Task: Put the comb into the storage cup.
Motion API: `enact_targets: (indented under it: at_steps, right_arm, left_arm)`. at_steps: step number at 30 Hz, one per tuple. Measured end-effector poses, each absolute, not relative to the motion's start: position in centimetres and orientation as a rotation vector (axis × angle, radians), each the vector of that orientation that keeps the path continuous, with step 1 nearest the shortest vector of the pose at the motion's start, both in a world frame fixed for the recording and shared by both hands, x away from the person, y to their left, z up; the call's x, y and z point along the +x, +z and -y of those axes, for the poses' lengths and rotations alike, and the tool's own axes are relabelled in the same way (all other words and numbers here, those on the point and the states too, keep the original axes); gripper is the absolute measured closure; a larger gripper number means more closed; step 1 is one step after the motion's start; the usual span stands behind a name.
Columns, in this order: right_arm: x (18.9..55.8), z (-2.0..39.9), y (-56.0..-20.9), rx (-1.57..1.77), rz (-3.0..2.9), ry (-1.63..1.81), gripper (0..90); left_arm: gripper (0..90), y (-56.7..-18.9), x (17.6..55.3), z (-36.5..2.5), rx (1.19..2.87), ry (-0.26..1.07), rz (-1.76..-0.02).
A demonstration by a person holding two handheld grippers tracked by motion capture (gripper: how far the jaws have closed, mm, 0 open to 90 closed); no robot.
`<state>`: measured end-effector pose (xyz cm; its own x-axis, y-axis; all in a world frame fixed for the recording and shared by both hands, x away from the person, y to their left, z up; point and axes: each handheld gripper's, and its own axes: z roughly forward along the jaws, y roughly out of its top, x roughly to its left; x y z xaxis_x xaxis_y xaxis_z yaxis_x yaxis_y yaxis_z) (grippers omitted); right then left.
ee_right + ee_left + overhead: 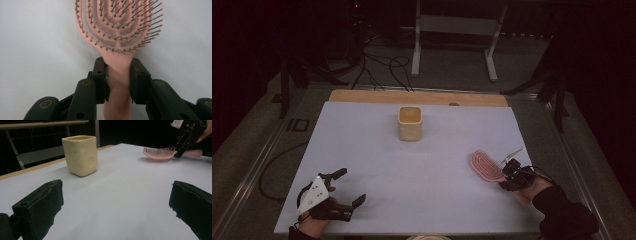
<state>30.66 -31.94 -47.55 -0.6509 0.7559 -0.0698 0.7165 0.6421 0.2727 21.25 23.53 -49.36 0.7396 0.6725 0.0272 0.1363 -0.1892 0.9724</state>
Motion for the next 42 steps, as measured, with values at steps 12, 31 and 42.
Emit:
enact_targets:
  at_steps: [12, 31, 42]
  right_arm:
    - [30.8, 30.2, -46.7, 1.175, -2.669, 0.542, 70.4]
    - [30.8, 26.1, -47.0, 1.069, -2.542, 0.918, 70.5]
    - [29.7, 24.1, -46.8, 0.982, -2.479, 1.037, 70.5]
  left_arm:
    - [0.1, -49.4, 21.3, -23.5, 1.723, 0.546, -0.644]
    - [0.1, -49.4, 21.3, -23.5, 1.724, 0.544, -0.643]
    - [0.1, -49.4, 21.3, -23.5, 1.727, 0.545, -0.644]
